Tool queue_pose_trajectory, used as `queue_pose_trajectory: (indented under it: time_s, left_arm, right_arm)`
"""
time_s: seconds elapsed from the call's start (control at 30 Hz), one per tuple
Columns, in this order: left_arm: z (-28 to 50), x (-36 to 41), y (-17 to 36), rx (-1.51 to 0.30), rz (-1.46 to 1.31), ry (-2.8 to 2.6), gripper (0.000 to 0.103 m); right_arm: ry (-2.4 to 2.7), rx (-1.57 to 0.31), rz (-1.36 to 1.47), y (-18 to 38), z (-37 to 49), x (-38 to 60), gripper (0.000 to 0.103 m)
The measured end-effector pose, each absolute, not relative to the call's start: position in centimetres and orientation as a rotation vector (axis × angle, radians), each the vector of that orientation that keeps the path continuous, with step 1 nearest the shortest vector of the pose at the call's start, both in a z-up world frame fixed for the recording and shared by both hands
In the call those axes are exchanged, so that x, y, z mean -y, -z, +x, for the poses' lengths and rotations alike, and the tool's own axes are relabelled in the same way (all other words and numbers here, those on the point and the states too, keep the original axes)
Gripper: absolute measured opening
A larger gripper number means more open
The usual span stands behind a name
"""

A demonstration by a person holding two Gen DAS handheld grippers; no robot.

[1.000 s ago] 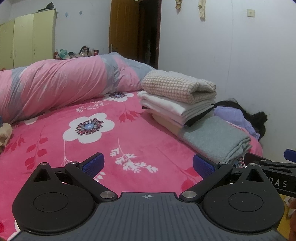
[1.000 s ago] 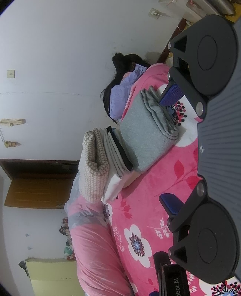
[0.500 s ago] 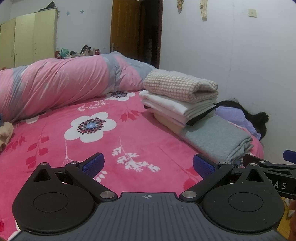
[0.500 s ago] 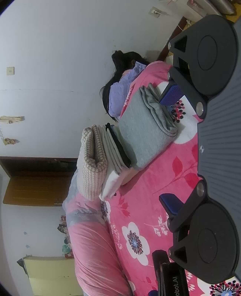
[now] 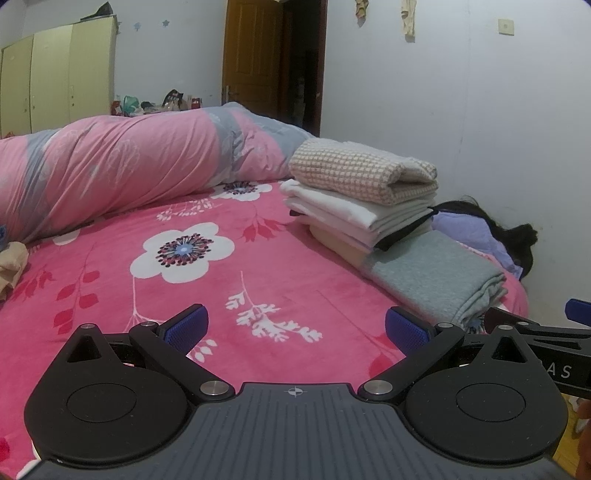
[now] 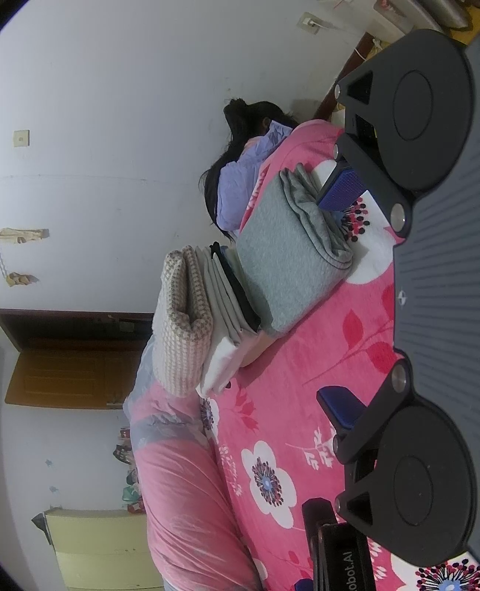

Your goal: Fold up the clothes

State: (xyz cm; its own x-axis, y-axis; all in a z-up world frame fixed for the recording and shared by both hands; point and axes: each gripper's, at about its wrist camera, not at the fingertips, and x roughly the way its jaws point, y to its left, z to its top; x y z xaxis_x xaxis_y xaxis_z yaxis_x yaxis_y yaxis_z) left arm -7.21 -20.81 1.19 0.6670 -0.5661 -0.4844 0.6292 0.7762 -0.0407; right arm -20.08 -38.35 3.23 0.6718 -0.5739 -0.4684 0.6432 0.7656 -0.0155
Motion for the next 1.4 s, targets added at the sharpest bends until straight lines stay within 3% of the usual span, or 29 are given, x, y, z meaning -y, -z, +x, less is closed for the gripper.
queue_pose_trajectory:
  time_s: [1.4]
  left_arm:
    - [-7.17, 21.04, -1.19, -0.502, 0.144, 0.674, 0.103]
  right_arm:
    - [0.679, -0.481, 0.160, -3.00, -19.89, 38.19, 0.103]
